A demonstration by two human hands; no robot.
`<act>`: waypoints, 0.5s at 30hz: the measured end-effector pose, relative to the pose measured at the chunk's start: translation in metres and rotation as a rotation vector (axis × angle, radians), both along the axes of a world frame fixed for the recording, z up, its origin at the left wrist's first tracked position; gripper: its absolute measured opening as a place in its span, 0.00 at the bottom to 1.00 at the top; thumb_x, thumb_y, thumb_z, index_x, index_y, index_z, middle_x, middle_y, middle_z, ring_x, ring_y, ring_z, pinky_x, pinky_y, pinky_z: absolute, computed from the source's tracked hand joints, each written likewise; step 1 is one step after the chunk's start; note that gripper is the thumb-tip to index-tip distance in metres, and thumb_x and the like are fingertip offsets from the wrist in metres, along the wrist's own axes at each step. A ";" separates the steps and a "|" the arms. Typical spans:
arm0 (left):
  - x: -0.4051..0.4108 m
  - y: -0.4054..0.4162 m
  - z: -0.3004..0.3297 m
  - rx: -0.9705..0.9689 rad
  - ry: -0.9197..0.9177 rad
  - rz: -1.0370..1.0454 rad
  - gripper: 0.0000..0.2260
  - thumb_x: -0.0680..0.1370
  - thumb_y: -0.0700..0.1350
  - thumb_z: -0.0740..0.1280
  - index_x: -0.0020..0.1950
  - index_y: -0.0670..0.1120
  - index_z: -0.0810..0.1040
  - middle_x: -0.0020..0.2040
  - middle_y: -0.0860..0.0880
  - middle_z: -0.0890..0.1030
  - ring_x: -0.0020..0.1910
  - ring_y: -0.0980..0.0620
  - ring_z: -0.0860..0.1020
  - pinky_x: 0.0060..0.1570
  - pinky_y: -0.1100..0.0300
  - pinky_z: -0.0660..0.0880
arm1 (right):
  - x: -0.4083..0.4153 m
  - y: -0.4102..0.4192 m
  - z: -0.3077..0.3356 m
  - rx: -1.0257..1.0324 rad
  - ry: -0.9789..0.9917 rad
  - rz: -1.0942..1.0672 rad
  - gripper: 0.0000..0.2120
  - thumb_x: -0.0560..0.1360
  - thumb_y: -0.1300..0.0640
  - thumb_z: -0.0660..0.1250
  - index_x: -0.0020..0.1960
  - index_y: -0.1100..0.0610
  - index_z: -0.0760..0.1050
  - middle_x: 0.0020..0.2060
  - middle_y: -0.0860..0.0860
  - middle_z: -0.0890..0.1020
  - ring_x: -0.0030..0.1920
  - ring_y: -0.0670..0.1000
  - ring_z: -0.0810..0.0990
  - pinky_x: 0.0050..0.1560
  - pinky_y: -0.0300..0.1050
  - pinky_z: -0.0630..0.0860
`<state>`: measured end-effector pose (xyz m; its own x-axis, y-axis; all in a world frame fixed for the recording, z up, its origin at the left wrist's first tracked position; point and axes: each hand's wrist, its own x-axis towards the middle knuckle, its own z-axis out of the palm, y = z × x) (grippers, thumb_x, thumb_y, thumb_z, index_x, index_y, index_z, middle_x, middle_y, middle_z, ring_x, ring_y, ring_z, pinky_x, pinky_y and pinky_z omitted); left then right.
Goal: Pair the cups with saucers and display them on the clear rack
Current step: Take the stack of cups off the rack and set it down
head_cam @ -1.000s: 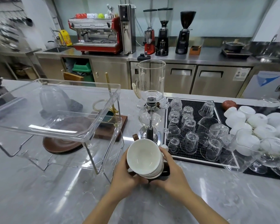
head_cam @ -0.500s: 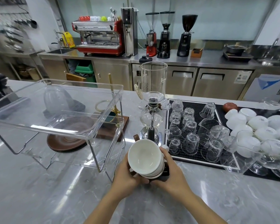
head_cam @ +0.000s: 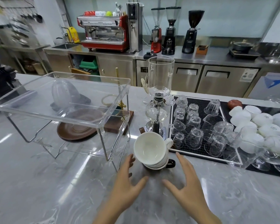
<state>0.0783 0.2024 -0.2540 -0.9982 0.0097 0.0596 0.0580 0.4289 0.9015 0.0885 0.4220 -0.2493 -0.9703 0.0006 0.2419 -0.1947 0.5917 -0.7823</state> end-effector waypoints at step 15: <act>0.078 -0.063 -0.005 -0.647 0.279 0.013 0.33 0.80 0.66 0.50 0.71 0.45 0.75 0.74 0.46 0.73 0.75 0.48 0.65 0.70 0.47 0.61 | 0.066 -0.084 0.000 0.417 0.139 0.044 0.35 0.72 0.30 0.58 0.72 0.49 0.69 0.73 0.51 0.69 0.72 0.53 0.67 0.69 0.52 0.62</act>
